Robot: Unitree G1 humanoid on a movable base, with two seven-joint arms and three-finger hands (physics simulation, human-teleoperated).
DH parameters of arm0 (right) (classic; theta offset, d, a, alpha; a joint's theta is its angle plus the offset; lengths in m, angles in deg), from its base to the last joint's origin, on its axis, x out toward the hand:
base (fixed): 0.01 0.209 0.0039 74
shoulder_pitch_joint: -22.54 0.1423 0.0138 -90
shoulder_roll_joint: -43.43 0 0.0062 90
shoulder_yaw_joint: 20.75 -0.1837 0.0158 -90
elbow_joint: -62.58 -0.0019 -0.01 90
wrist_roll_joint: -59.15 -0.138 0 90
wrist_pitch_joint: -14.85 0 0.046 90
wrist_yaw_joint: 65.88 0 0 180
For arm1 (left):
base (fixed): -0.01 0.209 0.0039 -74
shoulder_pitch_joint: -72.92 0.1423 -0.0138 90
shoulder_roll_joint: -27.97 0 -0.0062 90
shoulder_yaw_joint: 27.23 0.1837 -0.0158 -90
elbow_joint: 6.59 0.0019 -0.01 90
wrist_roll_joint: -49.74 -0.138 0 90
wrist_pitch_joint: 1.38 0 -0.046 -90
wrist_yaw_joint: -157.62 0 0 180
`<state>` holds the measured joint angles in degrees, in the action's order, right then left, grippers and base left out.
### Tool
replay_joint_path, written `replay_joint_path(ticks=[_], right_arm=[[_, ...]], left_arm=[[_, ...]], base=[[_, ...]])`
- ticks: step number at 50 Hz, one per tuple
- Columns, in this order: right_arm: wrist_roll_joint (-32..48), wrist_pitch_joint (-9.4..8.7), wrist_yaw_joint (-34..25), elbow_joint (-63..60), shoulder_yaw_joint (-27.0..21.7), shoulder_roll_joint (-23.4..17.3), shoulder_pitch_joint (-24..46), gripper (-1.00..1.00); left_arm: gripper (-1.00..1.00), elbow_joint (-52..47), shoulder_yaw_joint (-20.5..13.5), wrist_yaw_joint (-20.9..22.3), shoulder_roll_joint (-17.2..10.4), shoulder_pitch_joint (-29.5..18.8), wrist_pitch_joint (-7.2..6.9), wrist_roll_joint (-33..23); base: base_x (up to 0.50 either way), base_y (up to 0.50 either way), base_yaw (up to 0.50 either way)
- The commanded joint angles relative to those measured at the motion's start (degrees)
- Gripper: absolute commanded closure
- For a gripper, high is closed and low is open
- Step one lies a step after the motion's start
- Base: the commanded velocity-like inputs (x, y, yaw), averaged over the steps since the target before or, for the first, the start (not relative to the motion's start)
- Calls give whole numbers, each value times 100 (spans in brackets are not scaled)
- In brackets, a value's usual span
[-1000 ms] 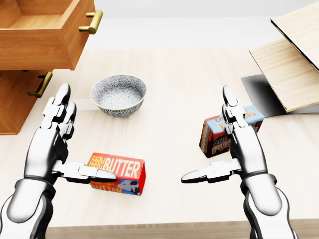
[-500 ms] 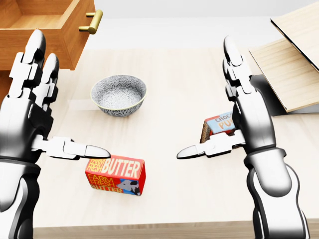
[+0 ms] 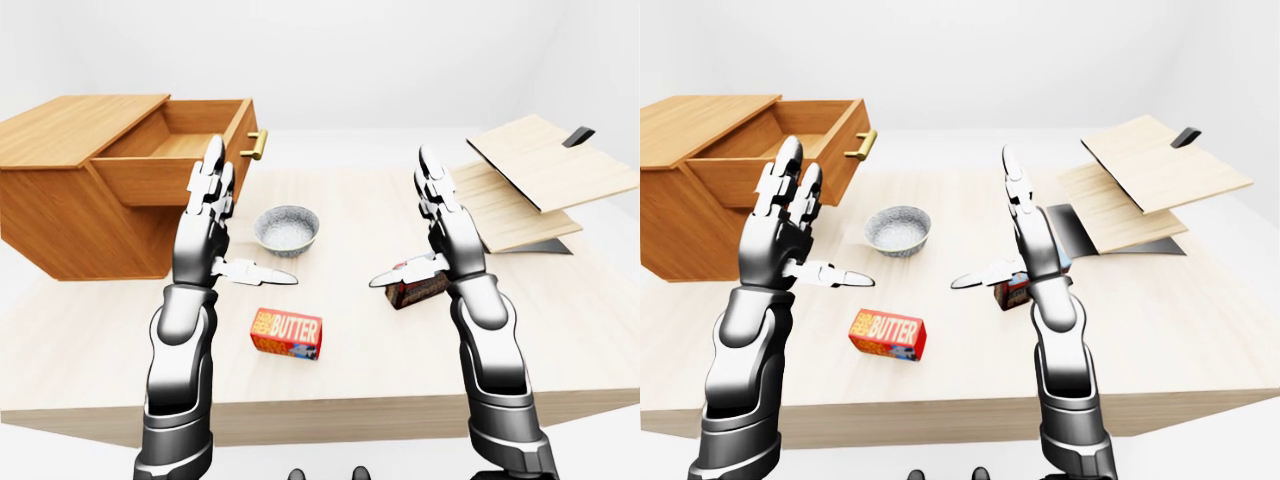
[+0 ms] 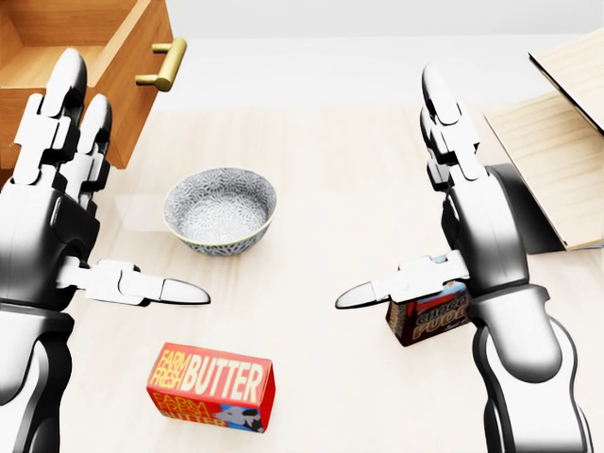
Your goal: Close the top drawer of the cabinet.
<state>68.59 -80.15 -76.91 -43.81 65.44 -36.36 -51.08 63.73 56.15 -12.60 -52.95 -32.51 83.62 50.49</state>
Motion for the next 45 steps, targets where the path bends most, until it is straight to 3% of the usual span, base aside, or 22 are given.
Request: replay_joint_path(ticks=[1, 35, 45], right_arm=[[14, 0, -37, -36, -26, -1, -91, -100], [132, 0, -41, -18, -14, 10, -164, -100], [347, 0, 118, 65, 25, 38, -173, -100]], left_arm=[[-100, 18, 14, 59, -2, 28, 0, -68], [-100, 6, 22, 146, 24, 92, 0, -128], [-100, 69, -7, 23, 19, 33, 0, -141]], base=[[29, 0, 0], [30, 0, 0], [0, 0, 0]])
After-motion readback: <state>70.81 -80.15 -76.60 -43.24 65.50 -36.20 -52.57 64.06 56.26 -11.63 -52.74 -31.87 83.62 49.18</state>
